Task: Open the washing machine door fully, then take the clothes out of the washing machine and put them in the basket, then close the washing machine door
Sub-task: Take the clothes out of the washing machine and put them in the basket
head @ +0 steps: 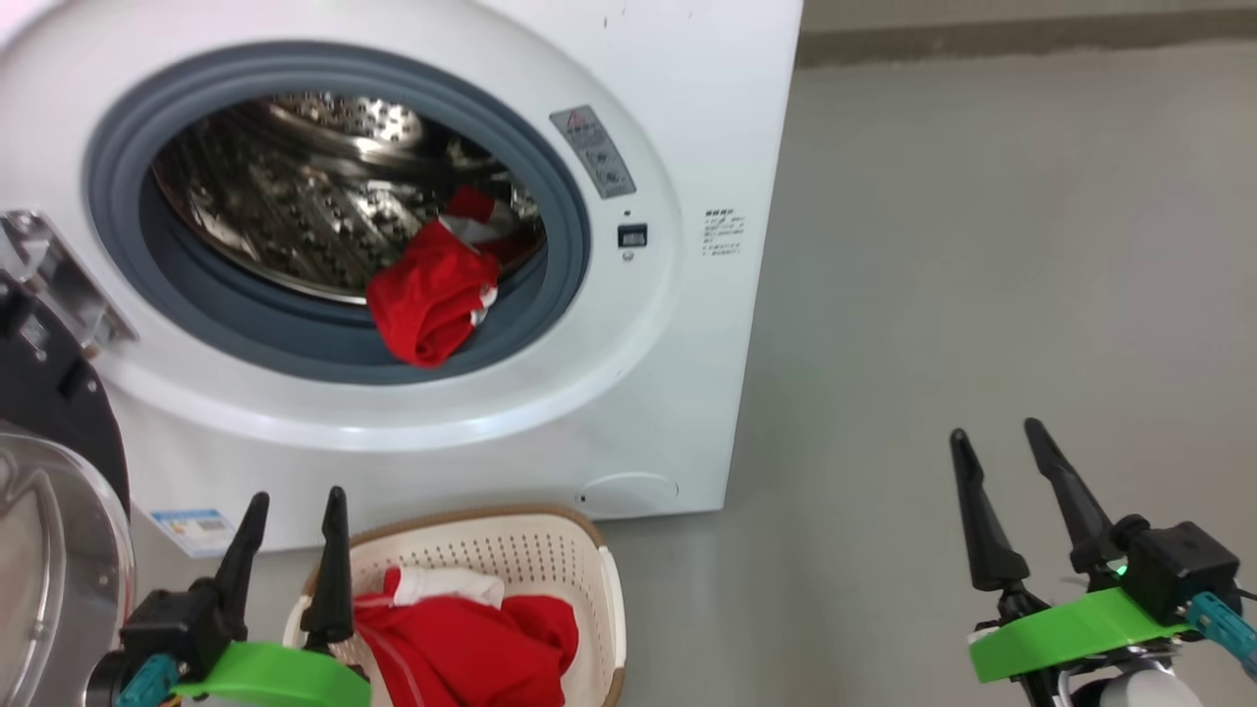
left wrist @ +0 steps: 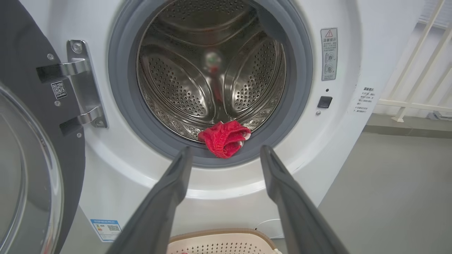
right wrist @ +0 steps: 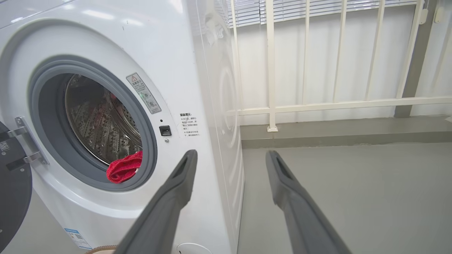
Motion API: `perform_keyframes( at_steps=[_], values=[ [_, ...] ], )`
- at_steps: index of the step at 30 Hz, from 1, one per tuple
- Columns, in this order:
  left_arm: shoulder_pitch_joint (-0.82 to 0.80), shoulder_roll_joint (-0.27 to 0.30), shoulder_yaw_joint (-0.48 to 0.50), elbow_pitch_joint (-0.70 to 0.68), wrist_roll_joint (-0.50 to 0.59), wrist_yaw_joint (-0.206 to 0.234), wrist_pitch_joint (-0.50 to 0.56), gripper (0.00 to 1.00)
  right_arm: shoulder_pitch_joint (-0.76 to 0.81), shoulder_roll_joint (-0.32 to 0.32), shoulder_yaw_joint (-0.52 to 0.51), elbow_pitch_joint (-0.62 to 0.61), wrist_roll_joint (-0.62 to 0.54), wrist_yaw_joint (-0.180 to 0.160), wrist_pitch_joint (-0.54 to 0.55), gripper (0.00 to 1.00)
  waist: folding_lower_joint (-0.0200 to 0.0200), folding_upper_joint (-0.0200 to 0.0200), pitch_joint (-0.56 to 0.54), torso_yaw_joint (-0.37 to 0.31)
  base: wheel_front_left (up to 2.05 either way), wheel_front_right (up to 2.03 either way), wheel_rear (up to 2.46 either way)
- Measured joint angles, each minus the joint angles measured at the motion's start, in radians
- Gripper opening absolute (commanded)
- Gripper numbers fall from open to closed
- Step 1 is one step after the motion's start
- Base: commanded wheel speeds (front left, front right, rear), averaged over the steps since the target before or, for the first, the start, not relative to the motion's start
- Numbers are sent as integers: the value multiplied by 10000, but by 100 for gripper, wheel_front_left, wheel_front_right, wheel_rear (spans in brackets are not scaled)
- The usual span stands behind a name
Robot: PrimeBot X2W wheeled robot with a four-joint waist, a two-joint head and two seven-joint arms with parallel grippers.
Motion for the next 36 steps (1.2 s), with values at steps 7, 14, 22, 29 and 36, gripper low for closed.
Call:
perform_keyframes(
  at_steps=[7, 14, 22, 29, 36],
  values=[
    [587, 21, -251, -688, -489, -10, 0, 100, 177, 12, -151, -111, -84, 0, 0, 100, 0, 0, -453, -160, 0, 0, 0],
    [1032, 109, -305, -1007, -589, -10, 0, 100, 585, 15, -161, -205, -86, 0, 0, 100, 0, 0, -661, -331, 0, 0, 0],
    [1045, 121, -391, -1012, -625, -10, 0, 100, 748, 44, -196, -249, -104, 0, 0, 100, 0, 0, -728, -482, 0, 0, 0],
    [1045, 128, -487, -949, -625, -10, 0, 100, 748, 46, -190, -251, -105, 0, 0, 100, 0, 0, -717, -511, 0, 0, 0],
    [1045, 150, -487, -920, -625, -10, 0, 100, 748, 46, -136, -251, -115, 0, 0, 100, 0, 0, -733, -564, 0, 0, 0]
  ],
)
